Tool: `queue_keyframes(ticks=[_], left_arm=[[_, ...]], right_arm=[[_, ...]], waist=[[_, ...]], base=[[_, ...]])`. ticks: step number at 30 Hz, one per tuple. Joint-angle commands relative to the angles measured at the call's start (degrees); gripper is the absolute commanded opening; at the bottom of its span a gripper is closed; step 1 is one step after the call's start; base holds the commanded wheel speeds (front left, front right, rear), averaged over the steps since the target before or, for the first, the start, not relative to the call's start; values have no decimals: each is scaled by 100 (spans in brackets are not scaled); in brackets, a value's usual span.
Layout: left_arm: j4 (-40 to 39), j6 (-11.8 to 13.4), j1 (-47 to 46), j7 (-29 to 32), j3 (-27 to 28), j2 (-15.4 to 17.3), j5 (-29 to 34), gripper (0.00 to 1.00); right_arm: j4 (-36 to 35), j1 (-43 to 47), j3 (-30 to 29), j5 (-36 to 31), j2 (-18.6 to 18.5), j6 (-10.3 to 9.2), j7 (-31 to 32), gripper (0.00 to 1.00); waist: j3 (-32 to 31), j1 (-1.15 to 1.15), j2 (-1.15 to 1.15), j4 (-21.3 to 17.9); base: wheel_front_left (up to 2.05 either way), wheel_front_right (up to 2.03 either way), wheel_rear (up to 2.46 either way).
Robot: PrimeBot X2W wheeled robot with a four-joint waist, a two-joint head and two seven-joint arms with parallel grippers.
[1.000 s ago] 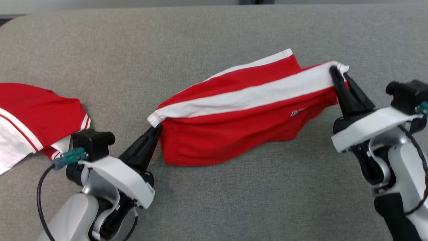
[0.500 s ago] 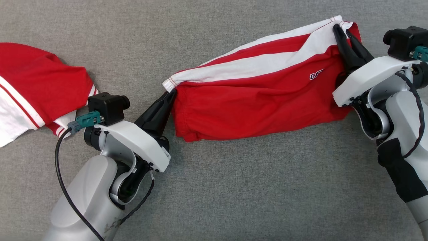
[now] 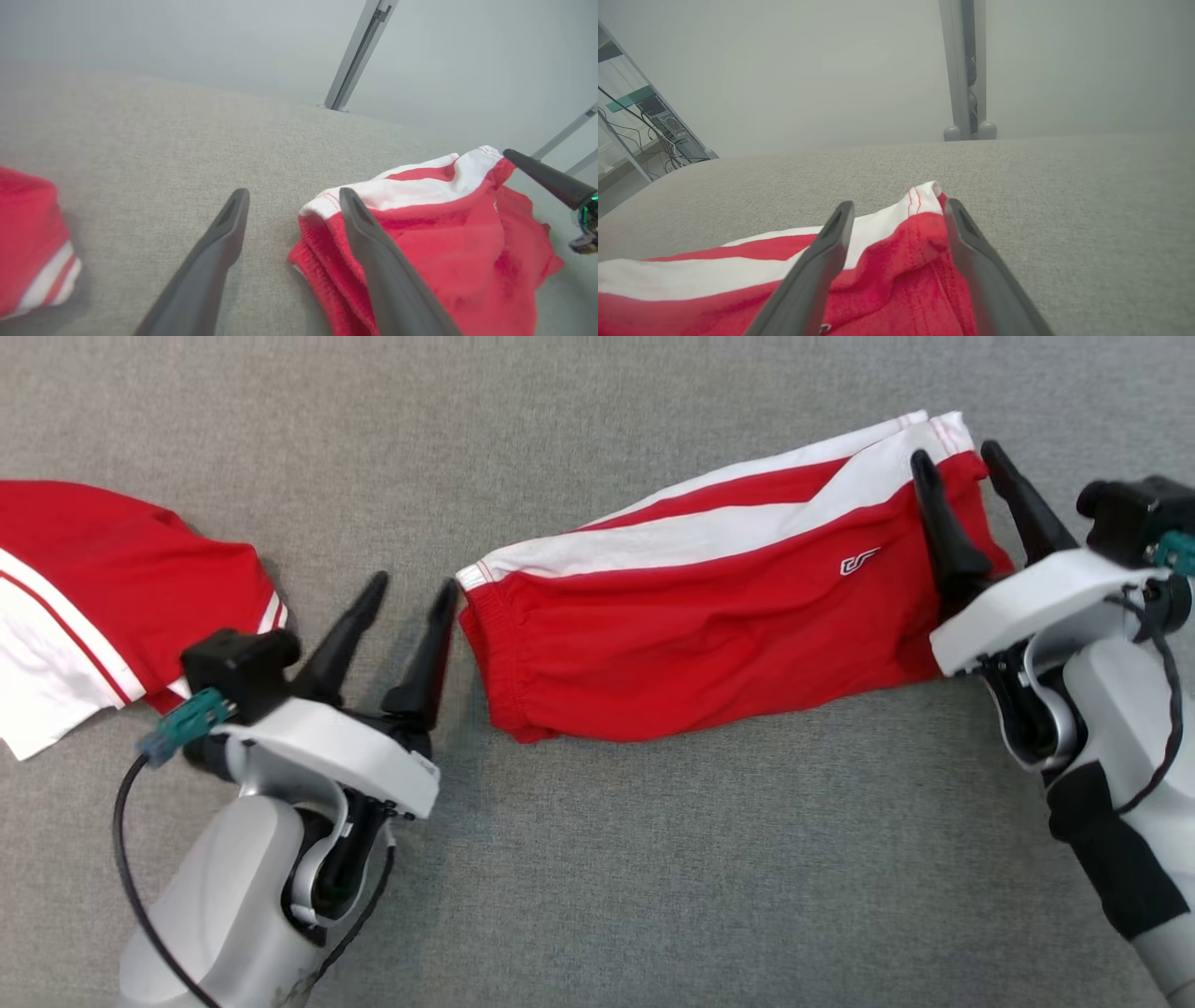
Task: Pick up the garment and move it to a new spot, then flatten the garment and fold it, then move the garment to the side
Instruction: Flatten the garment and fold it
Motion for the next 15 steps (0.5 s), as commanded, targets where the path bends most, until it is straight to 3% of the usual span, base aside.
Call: queue_keyframes(ticks=[1, 7, 15], left_arm=[[-46, 88, 79, -91, 69, 31, 63, 100], [-340, 652, 399, -566, 335, 114, 345, 100], [-207, 1039, 832, -868, 476, 225, 733, 100]], right_arm=[[-24, 95, -32, -54, -14, 14, -46, 100], [-589, 791, -718, -607, 154, 14, -97, 100], [-1577, 2142, -1614, -1672, 613, 14, -96, 100]], waist=[[-90, 0, 0, -53], [-422, 0, 0, -191], [-965, 0, 0, -391]], base=[[0, 0, 0], [0, 0, 0], [0, 0, 0]])
